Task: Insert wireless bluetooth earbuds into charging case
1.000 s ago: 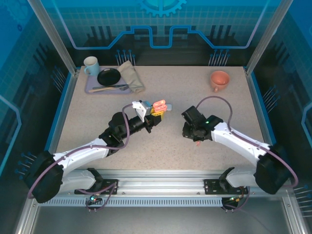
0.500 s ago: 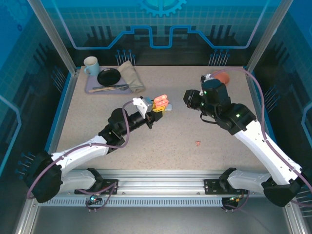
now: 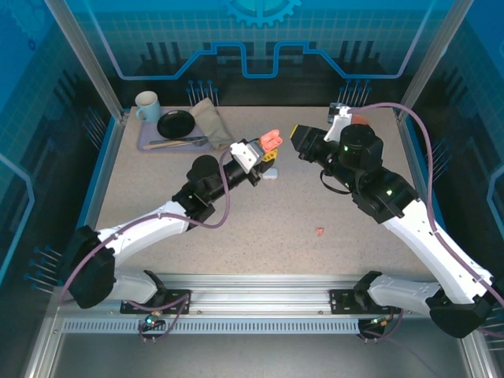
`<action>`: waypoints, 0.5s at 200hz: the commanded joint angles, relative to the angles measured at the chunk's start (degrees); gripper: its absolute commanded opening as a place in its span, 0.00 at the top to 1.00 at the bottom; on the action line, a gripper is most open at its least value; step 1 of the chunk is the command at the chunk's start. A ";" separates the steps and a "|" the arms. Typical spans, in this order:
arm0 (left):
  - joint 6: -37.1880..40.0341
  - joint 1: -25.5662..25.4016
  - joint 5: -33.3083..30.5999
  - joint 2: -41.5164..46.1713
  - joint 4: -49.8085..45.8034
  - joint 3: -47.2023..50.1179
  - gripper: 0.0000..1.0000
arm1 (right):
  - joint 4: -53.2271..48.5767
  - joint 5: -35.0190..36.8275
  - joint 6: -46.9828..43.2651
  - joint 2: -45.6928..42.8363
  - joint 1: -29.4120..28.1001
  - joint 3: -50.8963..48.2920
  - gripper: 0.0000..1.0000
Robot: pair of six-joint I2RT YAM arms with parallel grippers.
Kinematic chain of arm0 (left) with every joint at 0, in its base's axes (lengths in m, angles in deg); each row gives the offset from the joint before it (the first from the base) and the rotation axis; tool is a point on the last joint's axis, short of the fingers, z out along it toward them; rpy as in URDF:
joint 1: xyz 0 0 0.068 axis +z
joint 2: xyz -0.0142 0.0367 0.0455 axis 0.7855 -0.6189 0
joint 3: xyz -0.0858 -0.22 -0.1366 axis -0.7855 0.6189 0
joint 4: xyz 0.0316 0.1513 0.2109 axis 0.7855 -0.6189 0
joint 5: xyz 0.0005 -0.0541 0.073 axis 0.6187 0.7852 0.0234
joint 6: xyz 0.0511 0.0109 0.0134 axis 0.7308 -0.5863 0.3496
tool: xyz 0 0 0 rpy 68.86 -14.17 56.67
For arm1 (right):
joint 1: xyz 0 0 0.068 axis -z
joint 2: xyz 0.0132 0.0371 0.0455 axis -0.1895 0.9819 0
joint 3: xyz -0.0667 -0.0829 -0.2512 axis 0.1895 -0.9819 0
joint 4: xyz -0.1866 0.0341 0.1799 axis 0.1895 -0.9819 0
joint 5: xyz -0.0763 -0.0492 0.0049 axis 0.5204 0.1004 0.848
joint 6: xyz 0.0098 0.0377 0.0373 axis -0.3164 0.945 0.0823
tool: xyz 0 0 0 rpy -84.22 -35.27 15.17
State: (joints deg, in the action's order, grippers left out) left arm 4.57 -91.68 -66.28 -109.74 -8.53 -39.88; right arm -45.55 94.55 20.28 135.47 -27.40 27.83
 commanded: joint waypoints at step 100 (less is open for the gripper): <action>0.84 -0.44 -7.25 -5.79 7.58 -7.12 1.00 | 28.60 7.97 -2.94 1.27 -6.10 -11.34 0.81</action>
State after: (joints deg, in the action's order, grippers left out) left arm 5.79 -91.68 -72.36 -114.92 -4.25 -44.62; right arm -23.47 98.85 17.52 135.86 -32.32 17.03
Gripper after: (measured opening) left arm 0.242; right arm 0.199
